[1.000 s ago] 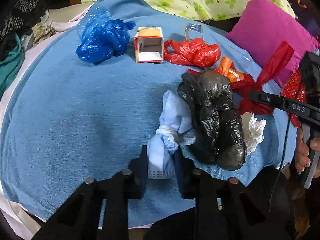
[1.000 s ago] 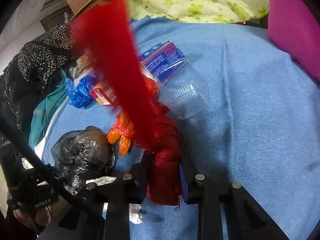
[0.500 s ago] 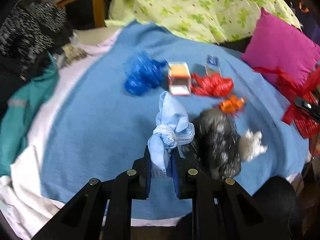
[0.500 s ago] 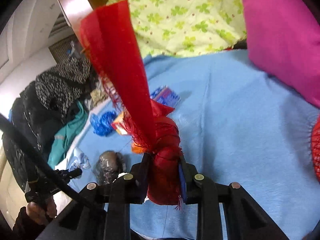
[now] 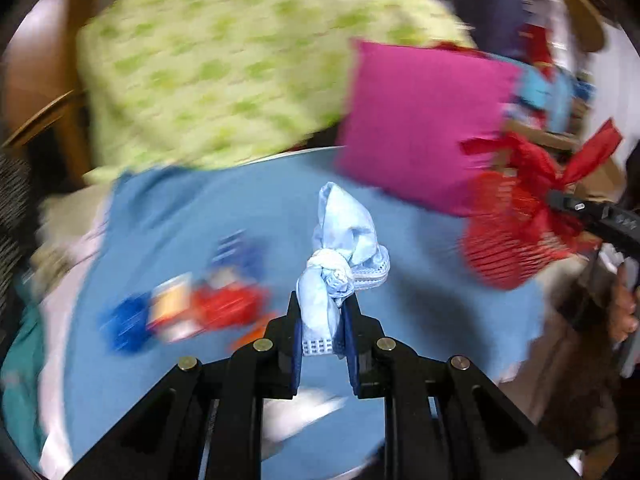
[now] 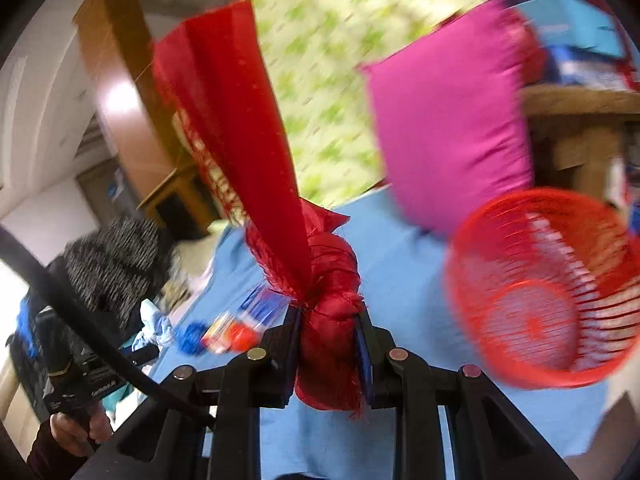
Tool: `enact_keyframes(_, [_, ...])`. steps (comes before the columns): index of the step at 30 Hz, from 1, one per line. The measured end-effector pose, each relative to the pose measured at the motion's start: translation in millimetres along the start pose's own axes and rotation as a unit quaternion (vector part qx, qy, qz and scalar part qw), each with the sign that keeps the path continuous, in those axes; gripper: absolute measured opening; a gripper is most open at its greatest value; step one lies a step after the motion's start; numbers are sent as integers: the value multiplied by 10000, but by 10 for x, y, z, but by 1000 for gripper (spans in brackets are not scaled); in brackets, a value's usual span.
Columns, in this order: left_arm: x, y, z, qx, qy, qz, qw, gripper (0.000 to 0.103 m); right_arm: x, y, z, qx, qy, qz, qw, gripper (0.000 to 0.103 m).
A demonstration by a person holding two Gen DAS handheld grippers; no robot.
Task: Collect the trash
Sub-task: 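Carry both items over the red mesh basket and open both grippers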
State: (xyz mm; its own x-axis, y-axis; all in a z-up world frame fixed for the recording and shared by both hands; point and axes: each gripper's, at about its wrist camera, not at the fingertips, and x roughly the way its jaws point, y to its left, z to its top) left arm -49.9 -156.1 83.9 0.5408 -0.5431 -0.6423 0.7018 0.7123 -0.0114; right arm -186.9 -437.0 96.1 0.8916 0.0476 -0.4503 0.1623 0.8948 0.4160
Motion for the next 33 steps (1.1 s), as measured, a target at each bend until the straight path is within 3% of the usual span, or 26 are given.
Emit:
enact_keyframes(5, [515, -905, 640, 200, 176, -1024, 9944, 22, -503, -525, 140, 460, -379, -602, 9964, 26])
enact_keyframes(9, [987, -1527, 977, 473, 395, -1380, 9885, 22, -745, -939, 125, 863, -512, -1013, 9898, 26])
enact_keyframes(13, [1278, -1954, 1092, 695, 591, -1553, 9837, 22, -744, -1239, 143, 1168, -531, -1165, 9849, 26])
enact_keyframes(14, [1383, -2037, 1110, 747, 683, -1616, 9817, 25, -717, -1290, 142, 1247, -526, -1206, 9834, 27])
enact_keyframes(16, [1482, -2120, 1108, 797, 811, -1614, 9803, 40, -637, -1393, 113, 1401, -478, -1196, 9817, 29])
enact_keyframes(17, [1503, -2151, 1088, 824, 816, -1593, 9804, 54, -612, -1446, 97, 1484, -460, -1150, 9811, 29])
enact_keyframes(18, [1502, -2166, 1074, 855, 784, -1538, 9813, 64, -577, -1458, 79, 1534, -414, -1121, 9809, 31])
enact_keyframes(21, [1430, -2124, 1015, 915, 698, -1476, 9823, 67, -460, -1512, 45, 1673, -266, -1056, 9799, 37])
enact_keyframes(24, [1349, -1949, 988, 825, 617, -1380, 9851, 67, -492, -1486, 27, 1680, -454, -1082, 9788, 70])
enact_keyframes(28, [1063, -1519, 911, 711, 341, -1012, 9917, 67, -567, -1368, 70, 1426, -800, -1010, 9814, 70])
enact_keyframes(33, [486, -535, 587, 256, -30, -147, 9996, 67, -599, -858, 112, 859, -1133, -607, 9880, 70])
